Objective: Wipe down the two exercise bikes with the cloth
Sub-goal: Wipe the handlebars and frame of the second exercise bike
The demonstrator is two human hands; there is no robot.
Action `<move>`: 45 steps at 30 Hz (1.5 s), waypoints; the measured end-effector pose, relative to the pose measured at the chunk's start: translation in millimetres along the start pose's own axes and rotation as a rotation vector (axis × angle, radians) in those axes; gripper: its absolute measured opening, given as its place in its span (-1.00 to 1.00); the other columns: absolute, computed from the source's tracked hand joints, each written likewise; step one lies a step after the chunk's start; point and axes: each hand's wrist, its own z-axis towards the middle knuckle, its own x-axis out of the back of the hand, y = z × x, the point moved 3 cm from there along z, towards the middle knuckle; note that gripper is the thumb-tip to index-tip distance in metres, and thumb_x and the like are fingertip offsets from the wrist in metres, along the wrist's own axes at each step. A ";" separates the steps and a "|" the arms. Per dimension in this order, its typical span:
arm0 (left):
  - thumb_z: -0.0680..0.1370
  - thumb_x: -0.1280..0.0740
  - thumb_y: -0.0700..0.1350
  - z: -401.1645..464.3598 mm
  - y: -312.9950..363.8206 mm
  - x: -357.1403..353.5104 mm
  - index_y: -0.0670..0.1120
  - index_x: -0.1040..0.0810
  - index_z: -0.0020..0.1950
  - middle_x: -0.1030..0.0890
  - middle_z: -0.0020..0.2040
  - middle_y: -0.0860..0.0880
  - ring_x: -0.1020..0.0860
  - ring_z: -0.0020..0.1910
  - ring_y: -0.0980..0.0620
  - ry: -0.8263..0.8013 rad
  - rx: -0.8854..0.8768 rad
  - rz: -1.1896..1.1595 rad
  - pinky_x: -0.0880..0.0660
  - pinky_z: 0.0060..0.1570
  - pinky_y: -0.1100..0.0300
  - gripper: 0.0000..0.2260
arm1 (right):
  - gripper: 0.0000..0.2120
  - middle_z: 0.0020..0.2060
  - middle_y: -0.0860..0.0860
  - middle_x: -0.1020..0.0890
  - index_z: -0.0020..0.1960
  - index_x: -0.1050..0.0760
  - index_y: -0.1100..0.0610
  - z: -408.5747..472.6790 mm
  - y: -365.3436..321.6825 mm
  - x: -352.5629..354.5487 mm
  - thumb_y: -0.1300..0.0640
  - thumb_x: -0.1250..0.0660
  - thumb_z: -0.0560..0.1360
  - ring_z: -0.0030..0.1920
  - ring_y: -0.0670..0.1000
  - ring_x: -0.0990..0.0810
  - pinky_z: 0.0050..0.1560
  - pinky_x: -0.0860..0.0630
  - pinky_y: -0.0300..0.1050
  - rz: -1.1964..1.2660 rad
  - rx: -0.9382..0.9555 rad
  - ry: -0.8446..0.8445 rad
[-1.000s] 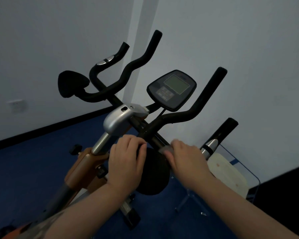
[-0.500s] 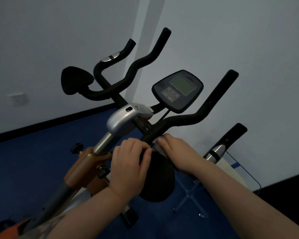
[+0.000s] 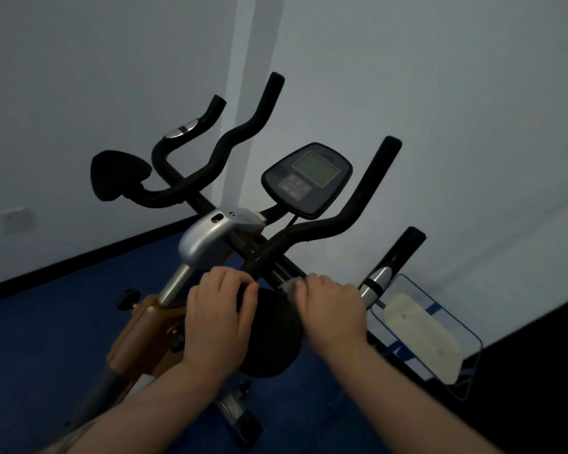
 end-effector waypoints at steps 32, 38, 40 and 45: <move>0.67 0.06 0.08 6.6 84.7 -71.3 0.14 -0.52 0.11 -0.55 0.21 0.18 -0.36 0.36 0.21 -0.504 0.003 0.498 -0.11 0.43 0.20 -0.65 | -0.83 -0.10 0.08 -0.59 -0.14 -0.58 0.18 -15.6 116.7 -16.9 0.16 -0.22 0.43 -0.01 0.12 -0.56 0.41 -0.23 0.15 0.445 0.410 0.671; 0.69 0.04 0.08 16.3 112.2 -103.4 -0.01 -0.39 -0.13 -0.54 -0.17 0.02 -0.51 -0.10 -0.04 -0.517 0.105 0.414 -0.36 -0.05 0.09 -0.67 | -0.80 -0.18 0.02 -0.61 -0.20 -0.57 0.08 23.9 194.2 18.5 0.08 -0.19 0.45 -0.13 0.07 -0.61 0.32 -0.42 0.05 -0.021 0.735 0.744; 0.68 -0.01 0.08 17.0 118.6 -115.1 0.00 -0.45 -0.05 -0.53 -0.17 0.02 -0.55 -0.10 -0.06 -0.473 0.183 0.389 -0.40 -0.13 0.07 -0.70 | -0.81 -0.19 0.04 -0.60 -0.23 -0.55 0.12 19.9 184.3 15.2 0.10 -0.21 0.46 -0.11 0.11 -0.60 0.35 -0.37 0.06 0.064 0.608 0.806; 0.30 -0.59 -0.22 12.4 123.3 -130.1 -0.13 -0.61 -0.27 -0.44 -0.56 -0.02 -0.37 -0.69 -0.04 -0.264 -0.027 0.693 -0.12 -0.57 0.25 -0.83 | -0.77 -0.16 0.05 -0.62 -0.19 -0.59 0.12 9.8 162.5 -8.6 0.03 -0.25 0.51 -0.07 0.11 -0.60 0.32 -0.37 0.11 0.230 0.539 0.824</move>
